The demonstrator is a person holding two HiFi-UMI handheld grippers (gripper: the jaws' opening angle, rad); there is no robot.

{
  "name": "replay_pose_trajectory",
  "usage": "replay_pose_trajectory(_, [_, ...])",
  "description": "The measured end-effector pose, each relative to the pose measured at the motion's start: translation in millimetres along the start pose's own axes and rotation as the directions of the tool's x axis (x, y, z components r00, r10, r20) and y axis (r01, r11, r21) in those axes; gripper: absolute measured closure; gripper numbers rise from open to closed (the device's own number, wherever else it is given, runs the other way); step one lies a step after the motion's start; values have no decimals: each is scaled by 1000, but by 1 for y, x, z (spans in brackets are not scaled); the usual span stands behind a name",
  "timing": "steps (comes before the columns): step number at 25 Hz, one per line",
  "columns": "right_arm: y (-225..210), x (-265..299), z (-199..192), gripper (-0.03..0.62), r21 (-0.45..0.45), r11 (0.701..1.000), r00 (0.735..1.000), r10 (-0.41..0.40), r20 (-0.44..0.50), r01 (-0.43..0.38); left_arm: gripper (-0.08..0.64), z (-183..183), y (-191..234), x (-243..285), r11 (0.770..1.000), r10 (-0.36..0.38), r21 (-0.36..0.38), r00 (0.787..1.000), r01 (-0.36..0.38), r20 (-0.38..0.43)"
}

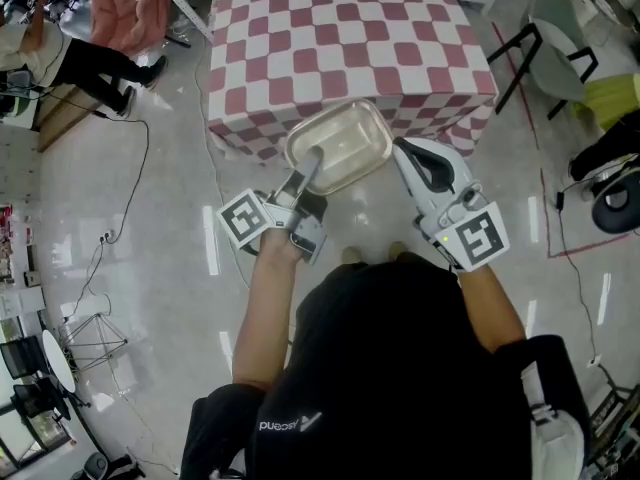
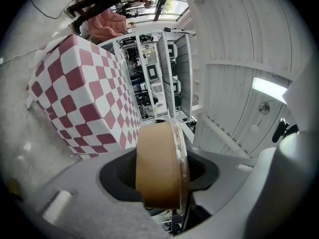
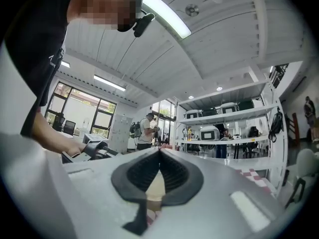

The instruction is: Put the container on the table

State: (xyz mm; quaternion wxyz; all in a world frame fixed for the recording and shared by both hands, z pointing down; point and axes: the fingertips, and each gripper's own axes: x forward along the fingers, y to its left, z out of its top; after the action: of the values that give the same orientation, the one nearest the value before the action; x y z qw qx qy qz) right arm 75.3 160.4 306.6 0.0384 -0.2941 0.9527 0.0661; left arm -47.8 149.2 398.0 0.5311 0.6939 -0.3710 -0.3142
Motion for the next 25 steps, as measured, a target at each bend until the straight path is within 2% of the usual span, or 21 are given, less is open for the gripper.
replay_pose_trajectory(7, [15, 39, -1, 591, -5, 999, 999, -32, -10, 31, 353, 53, 17, -2, 1000, -13, 21, 1000, 14, -1])
replay_pose_trajectory(11, [10, 64, -3, 589, -10, 999, 999, -40, -8, 40, 353, 79, 23, 9, 999, -28, 15, 1000, 28, -11])
replay_pose_trajectory(14, [1, 92, -8, 591, -15, 999, 999, -37, -9, 37, 353, 106, 35, 19, 1000, -11, 17, 1000, 12, -18])
replay_pose_trajectory(25, [-107, 199, -44, 590, -10, 1000, 999, -14, -29, 14, 353, 203, 97, 121, 995, 91, 47, 995, -89, -43])
